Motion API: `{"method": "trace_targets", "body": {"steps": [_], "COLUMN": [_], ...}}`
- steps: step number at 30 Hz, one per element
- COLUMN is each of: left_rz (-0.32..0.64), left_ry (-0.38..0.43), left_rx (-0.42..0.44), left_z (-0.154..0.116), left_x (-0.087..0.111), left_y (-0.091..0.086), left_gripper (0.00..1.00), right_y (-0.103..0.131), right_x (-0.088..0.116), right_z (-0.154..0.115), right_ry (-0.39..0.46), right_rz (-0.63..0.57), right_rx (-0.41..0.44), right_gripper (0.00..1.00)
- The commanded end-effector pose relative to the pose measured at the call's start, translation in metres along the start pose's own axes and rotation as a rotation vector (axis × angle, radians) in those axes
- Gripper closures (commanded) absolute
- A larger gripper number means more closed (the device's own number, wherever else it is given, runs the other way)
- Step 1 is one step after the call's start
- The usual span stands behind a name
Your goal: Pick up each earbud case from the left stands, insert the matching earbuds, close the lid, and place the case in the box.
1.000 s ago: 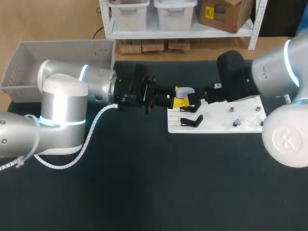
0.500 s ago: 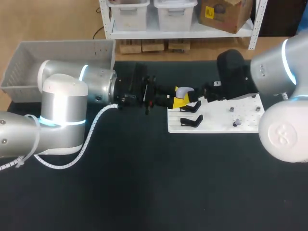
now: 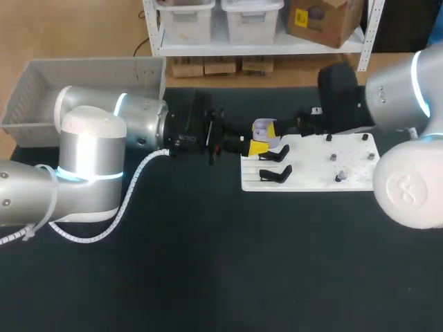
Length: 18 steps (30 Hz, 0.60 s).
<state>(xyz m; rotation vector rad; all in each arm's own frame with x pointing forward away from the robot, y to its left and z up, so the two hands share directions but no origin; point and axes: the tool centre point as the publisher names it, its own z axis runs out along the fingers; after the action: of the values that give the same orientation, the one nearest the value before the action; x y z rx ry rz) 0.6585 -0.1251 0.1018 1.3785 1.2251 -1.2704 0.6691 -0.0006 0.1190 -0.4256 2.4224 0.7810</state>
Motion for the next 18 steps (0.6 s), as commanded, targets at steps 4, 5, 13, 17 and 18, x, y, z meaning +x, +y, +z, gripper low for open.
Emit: {"method": "trace_targets", "body": {"steps": [4, 5, 13, 17, 18], "left_rz": [0.003, 0.003, 0.003, 0.003, 0.003], "left_ry": [-0.003, -0.003, -0.003, -0.003, -0.003], "left_rx": [-0.002, -0.002, -0.002, -0.002, -0.002], "left_z": [0.0, 0.0, 0.0, 0.0, 0.0], "left_x": [0.001, 0.001, 0.001, 0.001, 0.001], "left_y": [0.0, 0.0, 0.0, 0.0, 0.0], "left_gripper": [1.0, 1.0, 1.0, 1.0, 1.0], "right_y": [0.003, 0.002, -0.023, -0.039, -0.043], "right_x": [-0.006, -0.007, 0.008, 0.024, 0.029], "right_z": [-0.033, -0.04, -0.077, -0.088, -0.09], "right_ry": [-0.018, -0.017, 0.055, 0.108, 0.123], "right_rz": [-0.103, -0.115, -0.132, -0.087, -0.075], "right_rx": [0.181, 0.211, 0.365, 0.406, 0.412], "right_gripper": [0.0, 0.0, 0.0, 0.0, 0.0]}}
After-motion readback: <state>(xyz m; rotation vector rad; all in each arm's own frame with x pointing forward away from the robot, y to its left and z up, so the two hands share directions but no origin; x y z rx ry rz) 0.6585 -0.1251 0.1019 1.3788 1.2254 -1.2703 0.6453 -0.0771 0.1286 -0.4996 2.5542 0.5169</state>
